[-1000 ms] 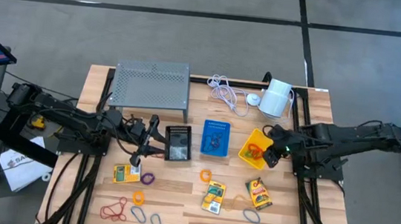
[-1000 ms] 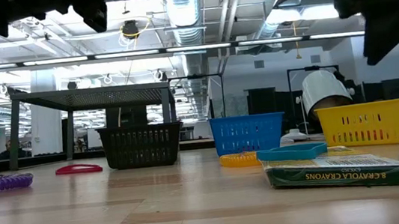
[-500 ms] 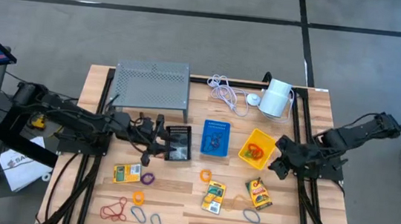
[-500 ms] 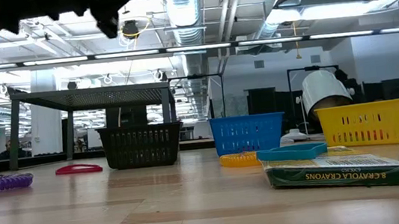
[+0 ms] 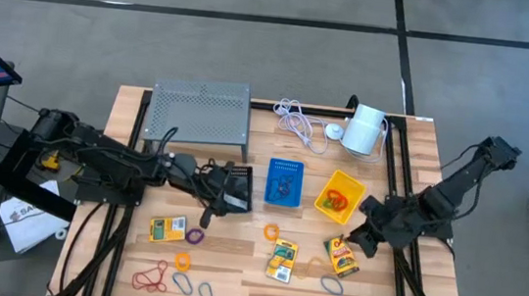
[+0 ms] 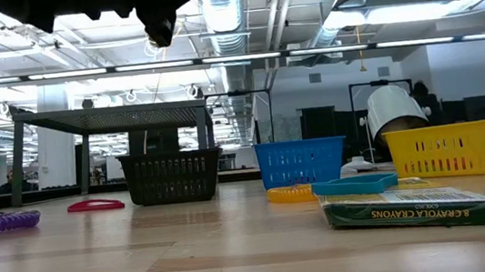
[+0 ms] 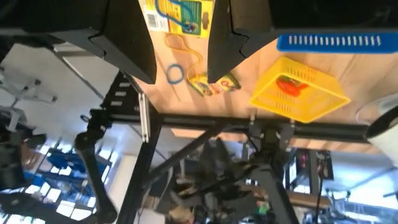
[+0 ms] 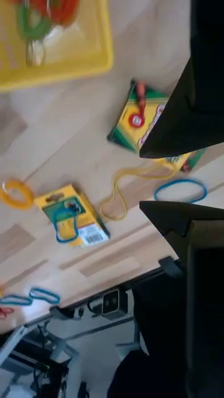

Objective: Pick & Place Office Desk Supplies
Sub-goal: Put the blue rubber band into the blue basket

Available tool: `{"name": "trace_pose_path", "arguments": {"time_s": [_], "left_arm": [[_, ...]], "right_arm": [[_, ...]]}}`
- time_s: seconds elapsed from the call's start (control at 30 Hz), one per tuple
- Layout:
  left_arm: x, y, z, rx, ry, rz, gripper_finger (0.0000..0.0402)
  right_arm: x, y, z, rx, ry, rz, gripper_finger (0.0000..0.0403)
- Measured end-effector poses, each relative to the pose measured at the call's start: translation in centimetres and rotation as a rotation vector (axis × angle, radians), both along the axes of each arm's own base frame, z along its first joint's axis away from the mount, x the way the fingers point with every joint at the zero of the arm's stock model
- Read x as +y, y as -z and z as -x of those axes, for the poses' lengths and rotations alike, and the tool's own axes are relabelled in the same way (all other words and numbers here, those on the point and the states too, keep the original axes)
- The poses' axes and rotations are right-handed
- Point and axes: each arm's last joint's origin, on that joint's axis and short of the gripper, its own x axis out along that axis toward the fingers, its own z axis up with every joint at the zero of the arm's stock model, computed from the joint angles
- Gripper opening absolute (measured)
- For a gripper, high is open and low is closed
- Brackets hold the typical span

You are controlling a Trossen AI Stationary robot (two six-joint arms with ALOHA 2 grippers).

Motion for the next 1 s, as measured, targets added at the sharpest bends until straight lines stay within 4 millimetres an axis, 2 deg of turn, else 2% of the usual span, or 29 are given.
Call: {"name": "trace_pose_path", "arguments": {"time_s": [0.17, 0.33, 0.43, 0.53, 0.63, 0.8, 1.0], "left_arm": [[-0.7, -0.9, -0.4, 0.056, 0.068, -0.043, 0.0140], [-2.5, -2.9, -1.2, 0.159, 0.085, -0.085, 0.0140], [-4.0, -2.9, -1.8, 0.220, 0.109, -0.177, 0.0140], [-5.8, -1.4, -2.7, 0.269, 0.172, -0.335, 0.0140], [-7.0, 0.9, -3.6, 0.329, 0.241, -0.453, 0.0140], [-8.0, 4.2, -5.6, 0.412, 0.277, -0.530, 0.0140], [-9.0, 5.5, -7.8, 0.487, 0.329, -0.613, 0.0140]], "right_arm": [[1.1, 0.3, -0.4, -0.059, 0.007, 0.079, 0.0116], [1.0, 0.4, -0.4, -0.095, 0.015, 0.159, 0.0116], [0.9, 0.4, -0.5, -0.114, 0.028, 0.190, 0.0116], [1.0, 0.3, -0.5, -0.122, 0.018, 0.200, 0.0116], [1.0, 0.3, -0.5, -0.123, 0.012, 0.205, 0.0116], [0.9, 0.4, -0.5, -0.124, -0.004, 0.227, 0.0116], [0.9, 0.3, -0.5, -0.126, -0.004, 0.229, 0.0116]]}}
